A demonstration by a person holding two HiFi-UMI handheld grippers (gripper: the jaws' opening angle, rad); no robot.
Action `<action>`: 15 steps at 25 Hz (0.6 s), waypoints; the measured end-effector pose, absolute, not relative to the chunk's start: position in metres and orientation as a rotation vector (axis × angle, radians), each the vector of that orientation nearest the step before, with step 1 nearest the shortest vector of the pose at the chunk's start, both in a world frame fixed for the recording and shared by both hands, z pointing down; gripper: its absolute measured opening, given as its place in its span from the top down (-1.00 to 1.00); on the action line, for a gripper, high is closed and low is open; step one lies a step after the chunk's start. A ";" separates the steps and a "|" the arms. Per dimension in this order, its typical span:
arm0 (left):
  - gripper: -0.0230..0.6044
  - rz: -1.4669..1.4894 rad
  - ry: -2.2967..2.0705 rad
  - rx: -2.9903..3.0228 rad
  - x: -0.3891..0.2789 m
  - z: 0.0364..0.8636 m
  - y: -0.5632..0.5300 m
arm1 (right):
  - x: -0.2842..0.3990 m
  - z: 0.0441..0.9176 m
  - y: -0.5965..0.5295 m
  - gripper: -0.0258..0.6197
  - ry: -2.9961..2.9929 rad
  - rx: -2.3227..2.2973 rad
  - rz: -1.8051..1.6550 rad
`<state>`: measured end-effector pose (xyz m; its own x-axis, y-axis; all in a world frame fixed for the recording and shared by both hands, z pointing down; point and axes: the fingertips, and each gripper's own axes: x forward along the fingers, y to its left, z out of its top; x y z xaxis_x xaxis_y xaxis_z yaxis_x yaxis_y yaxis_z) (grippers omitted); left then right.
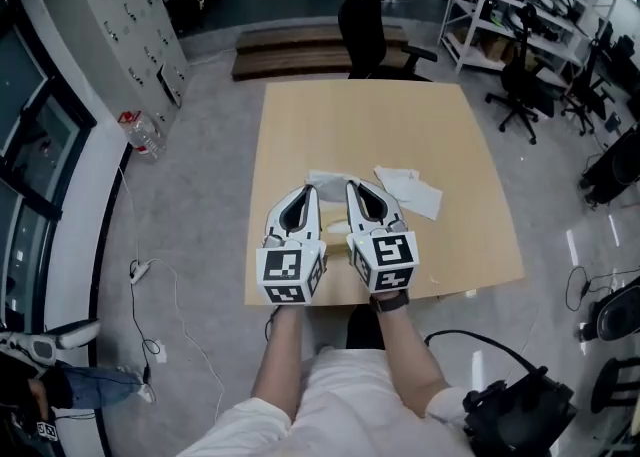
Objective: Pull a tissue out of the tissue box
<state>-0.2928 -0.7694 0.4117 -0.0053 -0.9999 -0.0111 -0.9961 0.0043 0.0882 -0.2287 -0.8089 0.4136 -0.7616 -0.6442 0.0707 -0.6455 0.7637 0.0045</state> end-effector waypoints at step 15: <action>0.95 -0.141 -2.253 2.262 -0.272 0.381 -0.764 | -0.197 0.380 -0.802 0.88 -2.935 1.164 -0.096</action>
<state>-0.2723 -0.7643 0.3810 0.0028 -0.9949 -0.1004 -0.9997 -0.0052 0.0237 -0.1969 -0.8021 0.3798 -0.7282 -0.6843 -0.0383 -0.6854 0.7265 0.0502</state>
